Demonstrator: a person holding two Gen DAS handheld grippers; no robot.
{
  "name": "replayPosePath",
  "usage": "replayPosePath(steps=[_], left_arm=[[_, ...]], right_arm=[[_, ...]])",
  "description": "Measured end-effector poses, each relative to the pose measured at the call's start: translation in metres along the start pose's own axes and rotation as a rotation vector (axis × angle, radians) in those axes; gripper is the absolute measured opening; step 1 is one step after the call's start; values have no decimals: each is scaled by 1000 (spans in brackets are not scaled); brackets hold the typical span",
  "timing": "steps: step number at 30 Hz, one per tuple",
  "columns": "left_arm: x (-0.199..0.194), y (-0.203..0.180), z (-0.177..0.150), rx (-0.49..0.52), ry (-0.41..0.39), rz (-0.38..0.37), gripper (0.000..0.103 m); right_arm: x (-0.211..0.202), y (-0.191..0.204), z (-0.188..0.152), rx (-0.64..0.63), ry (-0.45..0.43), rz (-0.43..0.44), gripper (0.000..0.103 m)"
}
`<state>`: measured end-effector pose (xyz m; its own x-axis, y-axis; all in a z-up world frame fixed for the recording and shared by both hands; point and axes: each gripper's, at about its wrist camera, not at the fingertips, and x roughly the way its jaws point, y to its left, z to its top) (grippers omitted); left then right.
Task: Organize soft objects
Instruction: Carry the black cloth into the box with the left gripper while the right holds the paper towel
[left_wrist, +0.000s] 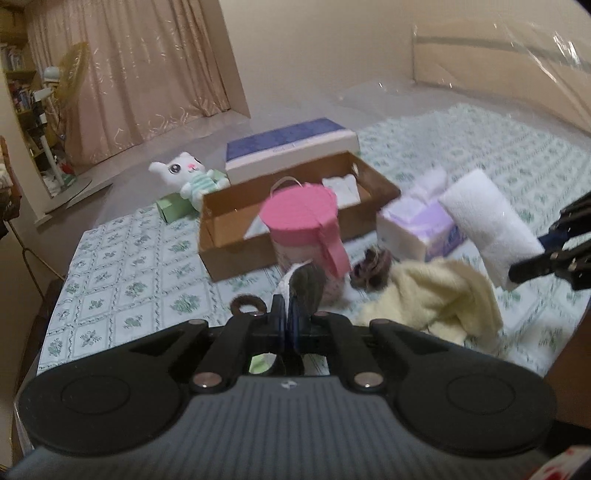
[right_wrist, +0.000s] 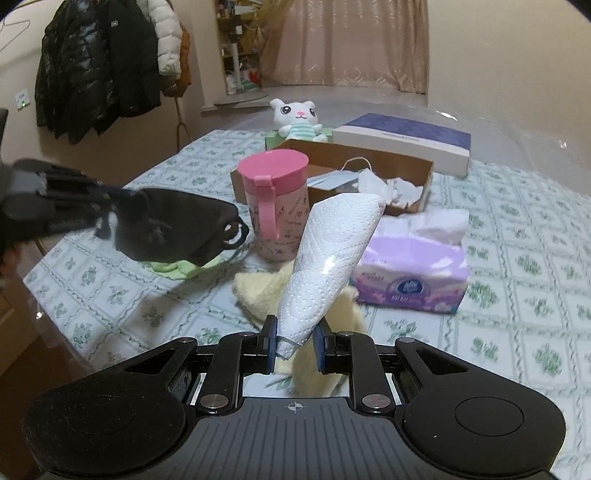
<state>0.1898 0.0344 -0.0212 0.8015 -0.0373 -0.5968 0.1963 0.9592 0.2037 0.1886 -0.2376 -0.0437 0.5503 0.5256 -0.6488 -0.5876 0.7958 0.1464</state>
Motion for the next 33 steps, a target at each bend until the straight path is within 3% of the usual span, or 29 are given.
replayPosePath(steps=[7,16,22,29,33], left_arm=[[-3,40,36,-71,-38,-11,5],[7,79,74,-46,-76,69,5],[37,98,100,-16,-91,93,5],[91,102,129,1,-103,22,5],[123,98,144,-6,-123,-57,5]], right_arm=[[8,-18,36,-74,-4,-4,20],[36,-44,80,-187,-8,-14,20],[67,-62,103,-251,-6,-12,20],[111,-80,126,-313,5,1,20],[133,-93,139,-324,13,-13,20]])
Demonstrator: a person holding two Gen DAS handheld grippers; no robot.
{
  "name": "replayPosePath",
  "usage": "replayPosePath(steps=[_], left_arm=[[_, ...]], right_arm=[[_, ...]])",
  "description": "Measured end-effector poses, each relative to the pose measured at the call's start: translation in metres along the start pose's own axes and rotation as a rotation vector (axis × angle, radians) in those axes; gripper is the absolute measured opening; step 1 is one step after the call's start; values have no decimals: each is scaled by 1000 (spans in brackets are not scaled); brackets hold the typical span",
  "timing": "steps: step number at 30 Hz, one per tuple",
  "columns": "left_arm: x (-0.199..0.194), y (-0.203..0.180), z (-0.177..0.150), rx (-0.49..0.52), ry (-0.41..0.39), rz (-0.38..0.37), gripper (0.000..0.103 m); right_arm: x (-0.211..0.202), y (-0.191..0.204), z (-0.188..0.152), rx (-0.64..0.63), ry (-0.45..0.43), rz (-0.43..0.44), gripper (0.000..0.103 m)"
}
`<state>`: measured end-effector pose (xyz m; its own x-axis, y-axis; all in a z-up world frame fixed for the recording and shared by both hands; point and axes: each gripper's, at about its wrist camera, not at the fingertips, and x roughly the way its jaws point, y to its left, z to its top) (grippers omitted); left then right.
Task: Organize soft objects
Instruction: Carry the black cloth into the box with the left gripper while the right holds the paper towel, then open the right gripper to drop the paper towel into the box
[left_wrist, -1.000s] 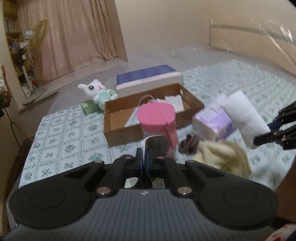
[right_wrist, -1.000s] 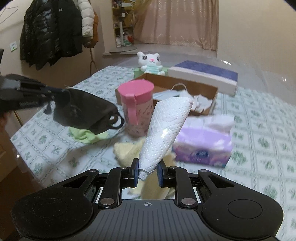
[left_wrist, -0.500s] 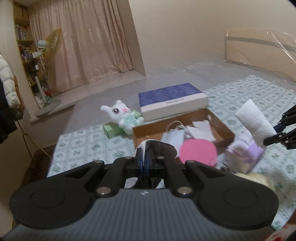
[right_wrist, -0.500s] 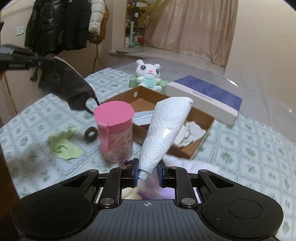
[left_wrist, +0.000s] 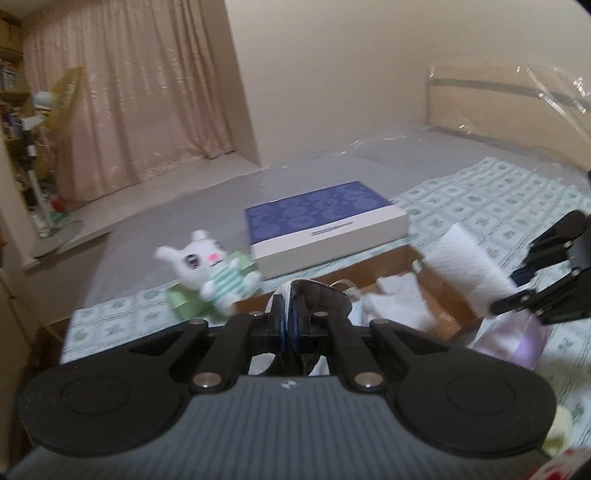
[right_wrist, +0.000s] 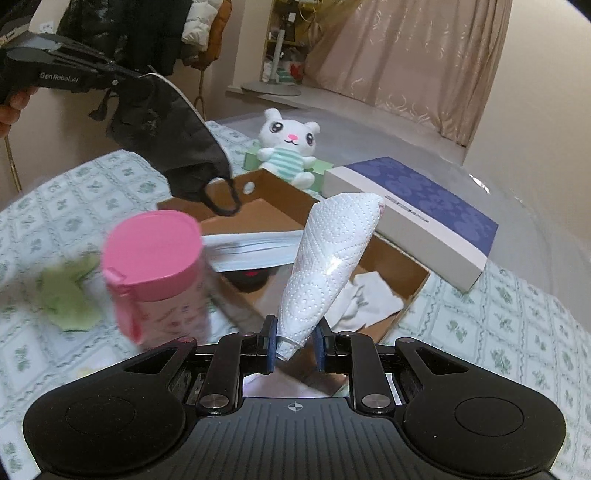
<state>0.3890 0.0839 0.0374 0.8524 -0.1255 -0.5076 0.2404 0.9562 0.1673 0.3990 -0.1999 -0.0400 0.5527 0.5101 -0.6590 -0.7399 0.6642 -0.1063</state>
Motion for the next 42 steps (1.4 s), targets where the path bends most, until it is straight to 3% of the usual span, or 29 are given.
replayPosePath(steps=[4,8,10,12,16,29,32,34,37,42], left_arm=[[31,-2,4,-27,-21,-96,5],[71,9,5,-125,-34,-236,7],[95,17,3,-184,-16,-250,13],[120,25,-3,-221,28,-222,21],[142,41,-16,-287,92,-190,22],[109,76,-64,-342,155,-87,23],[104,74,-71,-333,165,-75,25],[99,72,-75,-334,173,-66,30],[93,69,-78,-332,187,-35,37],[79,61,-81,-346,203,-25,40]], right_arm=[[19,-16,5,-13,10,-20,20],[33,-31,7,-3,21,-40,20],[38,-35,8,0,24,-44,20],[43,-38,8,6,29,-49,20],[50,-40,8,4,36,-50,20],[81,-29,21,-89,33,-50,21],[88,-26,29,-99,5,-86,39],[90,-26,32,-95,-34,-114,65],[90,-27,36,-78,-75,-135,67],[87,-30,32,-33,-36,-130,67]])
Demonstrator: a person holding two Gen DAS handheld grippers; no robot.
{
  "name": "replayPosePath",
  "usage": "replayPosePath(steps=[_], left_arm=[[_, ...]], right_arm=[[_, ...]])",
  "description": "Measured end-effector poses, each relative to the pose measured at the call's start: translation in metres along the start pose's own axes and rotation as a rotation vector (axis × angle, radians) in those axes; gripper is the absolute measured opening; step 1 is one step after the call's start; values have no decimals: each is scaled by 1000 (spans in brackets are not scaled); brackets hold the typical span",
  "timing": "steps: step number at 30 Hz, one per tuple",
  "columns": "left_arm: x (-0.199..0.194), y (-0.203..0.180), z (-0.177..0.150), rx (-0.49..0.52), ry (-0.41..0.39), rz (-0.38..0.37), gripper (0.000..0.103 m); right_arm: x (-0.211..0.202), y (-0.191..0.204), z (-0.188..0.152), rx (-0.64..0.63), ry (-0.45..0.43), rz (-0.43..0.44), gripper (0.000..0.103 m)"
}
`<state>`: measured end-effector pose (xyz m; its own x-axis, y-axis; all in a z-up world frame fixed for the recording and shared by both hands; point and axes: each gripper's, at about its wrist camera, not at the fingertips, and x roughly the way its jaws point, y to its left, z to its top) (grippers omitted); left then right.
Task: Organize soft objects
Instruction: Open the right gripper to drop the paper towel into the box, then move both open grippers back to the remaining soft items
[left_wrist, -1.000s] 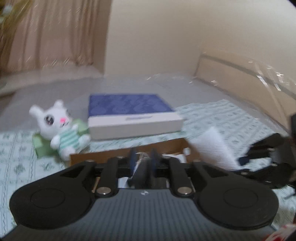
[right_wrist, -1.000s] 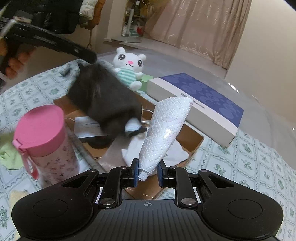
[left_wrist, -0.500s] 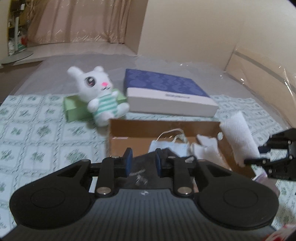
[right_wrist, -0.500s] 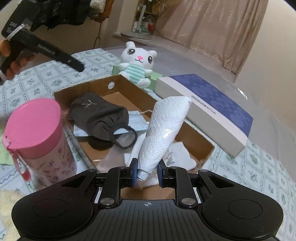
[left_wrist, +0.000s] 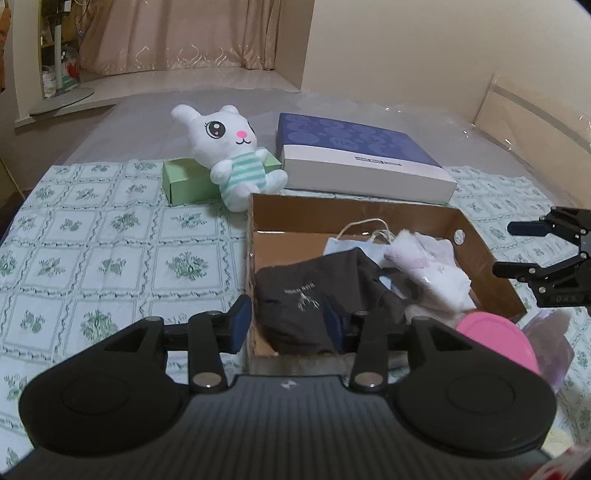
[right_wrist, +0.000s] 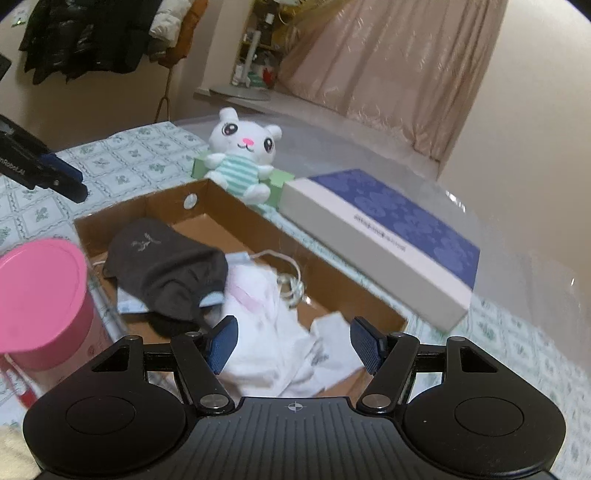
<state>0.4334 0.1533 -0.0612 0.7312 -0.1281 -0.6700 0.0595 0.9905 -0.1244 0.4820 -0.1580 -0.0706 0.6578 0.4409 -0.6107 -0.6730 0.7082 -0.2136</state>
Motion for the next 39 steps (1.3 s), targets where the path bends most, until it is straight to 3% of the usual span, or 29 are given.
replayPosePath(steps=[7,17,30,39], left_arm=[[-24,-17,-6,-6,-1,3,46],[-80,-38,-20,-40,-40,10,47],[-161,-65,-68,-98,-41,26,47],[-202,-90,-98,-100,-70,60,49]], right_arm=[[-30,-3,-16,111,16,28,67],[-96,5,-27,287,-26,43,67],[-192,36,-45,478,-89,59,67],[-234,67,-69,570,-110,85,67]])
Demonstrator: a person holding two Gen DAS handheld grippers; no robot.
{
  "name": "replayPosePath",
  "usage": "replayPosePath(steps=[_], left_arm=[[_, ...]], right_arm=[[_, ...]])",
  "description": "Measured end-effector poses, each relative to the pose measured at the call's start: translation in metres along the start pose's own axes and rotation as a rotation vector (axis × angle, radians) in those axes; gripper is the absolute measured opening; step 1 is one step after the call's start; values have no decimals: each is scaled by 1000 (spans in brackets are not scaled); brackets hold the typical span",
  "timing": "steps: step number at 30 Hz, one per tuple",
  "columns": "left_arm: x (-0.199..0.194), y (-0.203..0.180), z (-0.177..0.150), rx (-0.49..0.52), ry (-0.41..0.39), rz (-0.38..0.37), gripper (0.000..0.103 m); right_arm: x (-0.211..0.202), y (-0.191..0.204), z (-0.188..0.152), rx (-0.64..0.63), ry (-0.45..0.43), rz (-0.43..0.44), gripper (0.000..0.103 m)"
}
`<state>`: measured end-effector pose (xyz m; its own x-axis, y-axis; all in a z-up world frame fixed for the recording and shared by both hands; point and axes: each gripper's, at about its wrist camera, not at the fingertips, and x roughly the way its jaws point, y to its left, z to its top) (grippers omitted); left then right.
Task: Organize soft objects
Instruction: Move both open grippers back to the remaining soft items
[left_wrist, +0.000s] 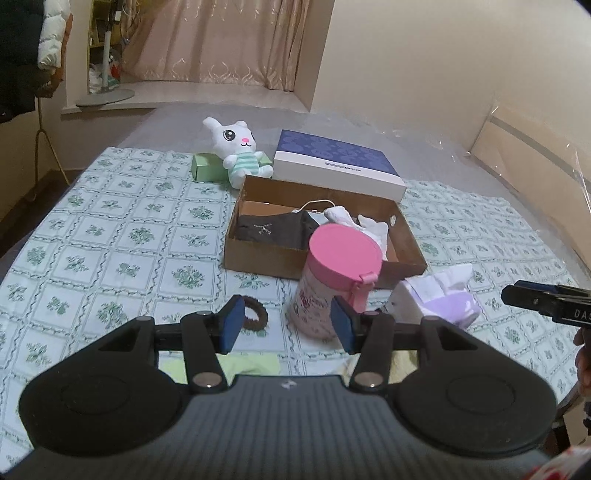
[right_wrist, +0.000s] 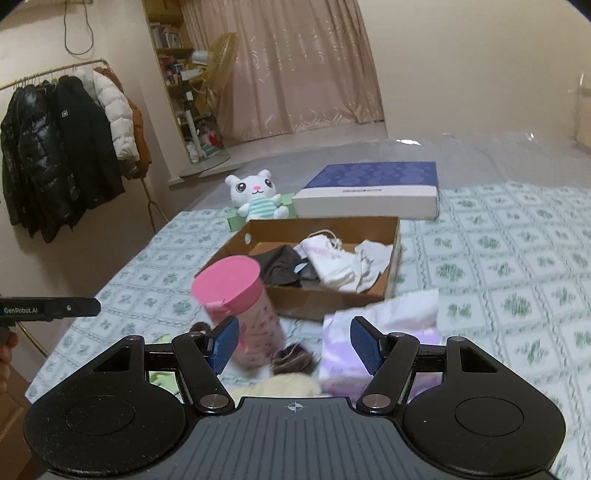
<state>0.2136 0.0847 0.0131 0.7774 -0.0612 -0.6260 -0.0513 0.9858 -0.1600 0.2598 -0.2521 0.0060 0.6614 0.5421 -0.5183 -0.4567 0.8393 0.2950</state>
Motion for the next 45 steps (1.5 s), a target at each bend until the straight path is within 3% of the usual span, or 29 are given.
replayPosePath(steps=[17,30,45], left_arm=[[-34,-16,-41,-8,14,27,51],[-17,-18,-70,3,84,64,51],[5,-15,-82,8,119,63,52]], right_arm=[[-28,15,-50,67,59,-10,67],[-13,17,-72,84,133,-22,67],[12,13,-80,95,193,-48,67]])
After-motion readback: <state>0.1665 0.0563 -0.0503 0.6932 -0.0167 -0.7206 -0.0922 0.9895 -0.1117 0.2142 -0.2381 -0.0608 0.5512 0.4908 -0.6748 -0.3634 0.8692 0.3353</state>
